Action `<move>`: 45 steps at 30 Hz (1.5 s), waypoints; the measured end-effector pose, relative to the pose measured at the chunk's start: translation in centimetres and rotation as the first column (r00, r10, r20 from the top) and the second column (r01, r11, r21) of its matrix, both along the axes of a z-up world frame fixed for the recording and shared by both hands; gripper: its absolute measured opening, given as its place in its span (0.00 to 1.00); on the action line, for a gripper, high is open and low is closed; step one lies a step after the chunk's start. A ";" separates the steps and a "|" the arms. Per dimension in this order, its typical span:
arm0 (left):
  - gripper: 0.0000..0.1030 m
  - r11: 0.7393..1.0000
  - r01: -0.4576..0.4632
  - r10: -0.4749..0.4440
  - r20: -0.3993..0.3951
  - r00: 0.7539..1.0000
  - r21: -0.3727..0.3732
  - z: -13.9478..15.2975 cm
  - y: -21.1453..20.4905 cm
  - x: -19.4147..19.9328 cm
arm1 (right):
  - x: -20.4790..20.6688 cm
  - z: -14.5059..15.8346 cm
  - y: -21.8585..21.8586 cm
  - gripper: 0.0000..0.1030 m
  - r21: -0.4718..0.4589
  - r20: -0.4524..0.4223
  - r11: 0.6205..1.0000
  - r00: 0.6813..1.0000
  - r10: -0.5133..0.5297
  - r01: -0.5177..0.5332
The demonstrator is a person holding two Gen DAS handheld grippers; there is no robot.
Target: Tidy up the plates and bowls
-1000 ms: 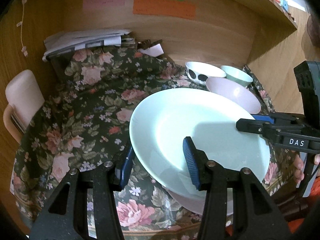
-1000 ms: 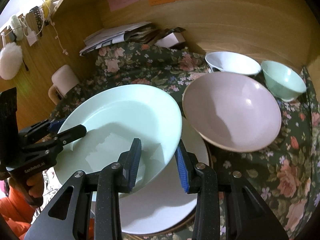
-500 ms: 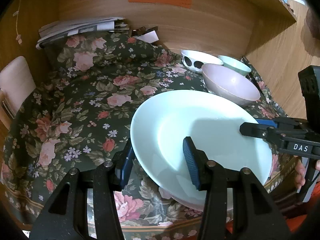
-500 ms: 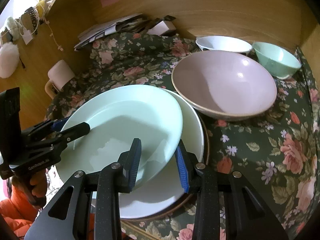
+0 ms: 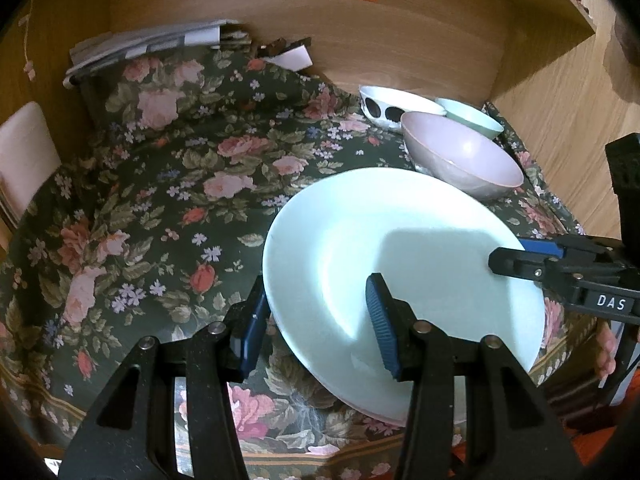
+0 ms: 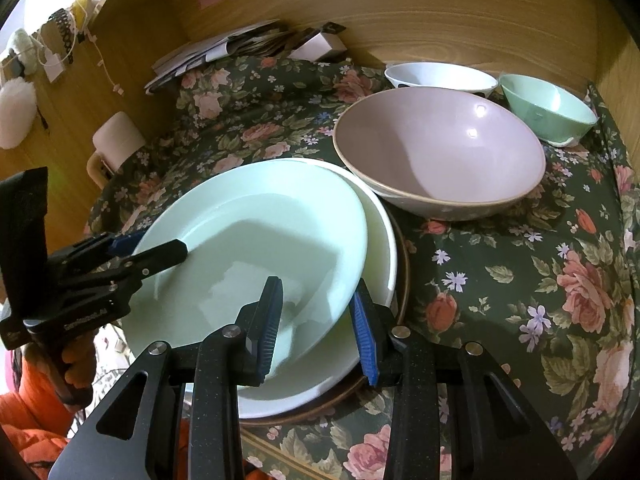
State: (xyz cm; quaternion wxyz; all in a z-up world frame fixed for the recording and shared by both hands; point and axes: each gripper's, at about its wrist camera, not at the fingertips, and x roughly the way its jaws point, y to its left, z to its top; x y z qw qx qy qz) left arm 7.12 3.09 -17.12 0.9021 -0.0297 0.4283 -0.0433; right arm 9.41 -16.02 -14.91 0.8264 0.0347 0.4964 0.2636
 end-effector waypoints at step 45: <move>0.75 0.995 0.087 -0.091 0.114 0.989 0.038 6.7 -3.6 8.0 | 4.6 5.5 -7.0 0.46 -0.012 0.200 0.970 0.951 -0.235 0.242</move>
